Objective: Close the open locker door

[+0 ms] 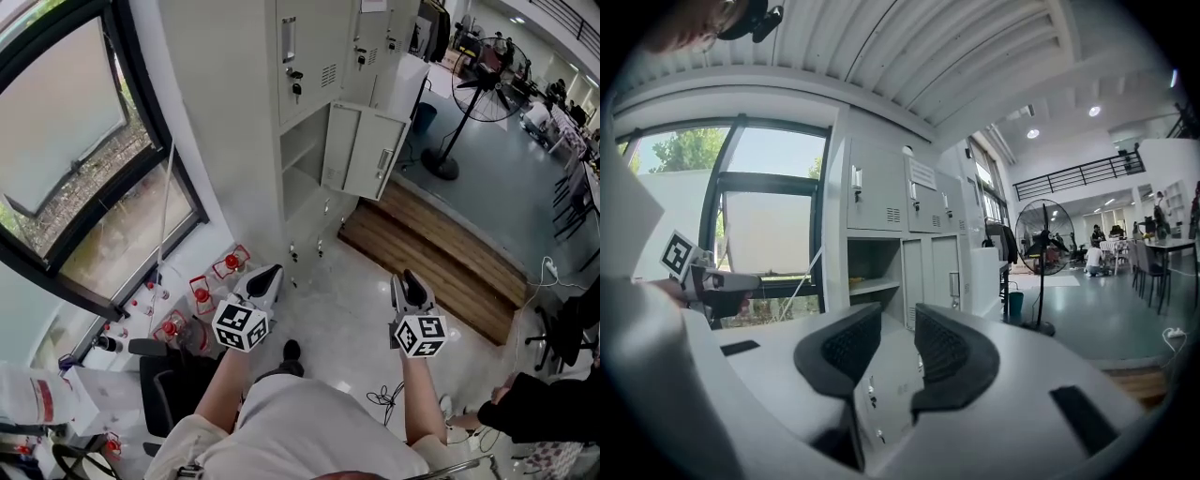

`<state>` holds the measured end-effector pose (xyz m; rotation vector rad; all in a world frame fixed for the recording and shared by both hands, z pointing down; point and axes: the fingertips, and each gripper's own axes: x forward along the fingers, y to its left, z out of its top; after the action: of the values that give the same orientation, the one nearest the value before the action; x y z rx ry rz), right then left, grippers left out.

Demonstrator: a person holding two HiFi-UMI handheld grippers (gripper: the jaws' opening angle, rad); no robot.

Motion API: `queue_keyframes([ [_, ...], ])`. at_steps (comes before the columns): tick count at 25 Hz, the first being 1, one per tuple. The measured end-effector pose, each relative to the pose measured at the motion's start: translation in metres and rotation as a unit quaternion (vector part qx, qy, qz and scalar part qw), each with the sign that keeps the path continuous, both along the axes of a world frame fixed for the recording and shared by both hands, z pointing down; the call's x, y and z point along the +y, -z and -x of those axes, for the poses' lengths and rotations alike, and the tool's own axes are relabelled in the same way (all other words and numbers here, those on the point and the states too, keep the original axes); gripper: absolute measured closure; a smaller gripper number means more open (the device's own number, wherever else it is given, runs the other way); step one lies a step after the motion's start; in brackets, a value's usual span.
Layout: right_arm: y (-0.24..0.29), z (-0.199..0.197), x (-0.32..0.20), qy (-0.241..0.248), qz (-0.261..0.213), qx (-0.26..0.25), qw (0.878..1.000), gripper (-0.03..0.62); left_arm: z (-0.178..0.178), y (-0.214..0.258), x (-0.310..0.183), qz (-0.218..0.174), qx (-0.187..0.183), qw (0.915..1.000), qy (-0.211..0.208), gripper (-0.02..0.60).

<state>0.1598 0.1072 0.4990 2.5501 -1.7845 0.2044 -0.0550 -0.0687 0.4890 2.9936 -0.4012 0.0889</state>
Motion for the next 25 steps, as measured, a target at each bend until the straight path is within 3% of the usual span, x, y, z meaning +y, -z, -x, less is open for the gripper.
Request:
queue_keyframes([
  [15, -0.012, -0.051, -0.127, 0.001, 0.027, -0.012, 1.0, 0.494, -0.061, -0.006, -0.105, 0.002, -0.009, 0.9996, -0.028, 0.566],
  [25, -0.012, -0.068, -0.159, -0.005, 0.041, -0.007, 0.999, 0.494, -0.078, -0.011, -0.14, 0.012, -0.004, 0.9993, -0.034, 0.566],
])
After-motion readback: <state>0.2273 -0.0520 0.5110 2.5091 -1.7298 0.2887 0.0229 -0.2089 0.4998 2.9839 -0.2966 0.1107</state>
